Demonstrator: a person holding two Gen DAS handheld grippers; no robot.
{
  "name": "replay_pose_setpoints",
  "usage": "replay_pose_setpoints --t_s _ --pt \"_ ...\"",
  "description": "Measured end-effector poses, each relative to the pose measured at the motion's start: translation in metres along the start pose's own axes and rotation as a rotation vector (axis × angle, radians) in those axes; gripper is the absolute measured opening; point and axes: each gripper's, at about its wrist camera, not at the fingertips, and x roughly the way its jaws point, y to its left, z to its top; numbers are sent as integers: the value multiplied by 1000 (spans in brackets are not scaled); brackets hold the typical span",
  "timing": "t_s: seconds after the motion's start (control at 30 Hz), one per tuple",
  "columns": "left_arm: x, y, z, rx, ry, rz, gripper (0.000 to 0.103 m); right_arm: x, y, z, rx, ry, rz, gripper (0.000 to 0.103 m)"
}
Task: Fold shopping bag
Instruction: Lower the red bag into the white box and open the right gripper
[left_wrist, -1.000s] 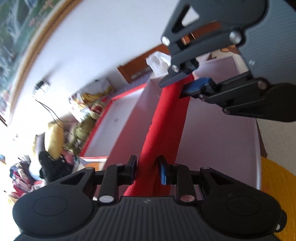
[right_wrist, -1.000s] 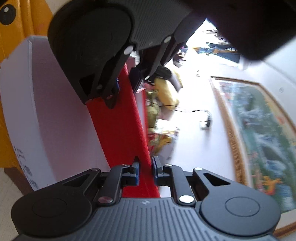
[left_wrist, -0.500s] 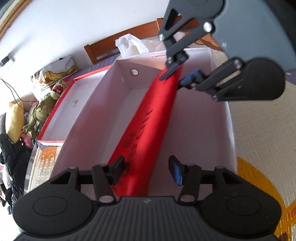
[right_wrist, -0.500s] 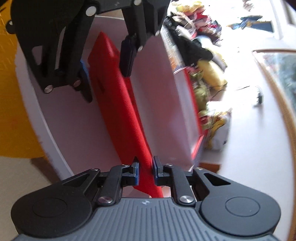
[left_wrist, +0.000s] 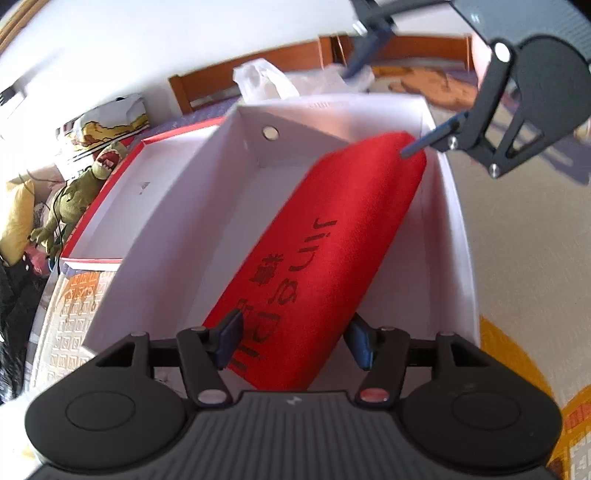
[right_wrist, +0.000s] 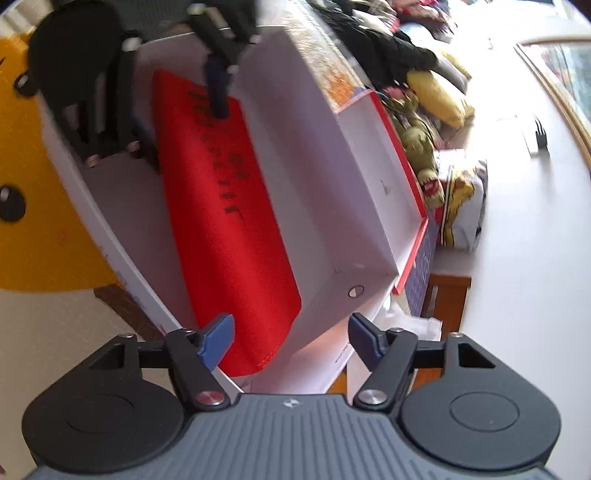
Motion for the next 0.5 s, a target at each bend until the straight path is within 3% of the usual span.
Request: replay_pose_setpoints --t_s 0.13,0.33,0.4,0.5 --pt "-12 11 -7 -21 -42 -24 70 1 -1 10 -4 8 65 60" --pt "2 9 -1 44 22 -31 70 2 -3 26 -10 20 163 59" --pt "6 10 3 54 28 -26 70 10 0 32 -34 49 230 57" --pt "11 13 6 48 24 -32 70 14 -4 40 -64 58 229 56"
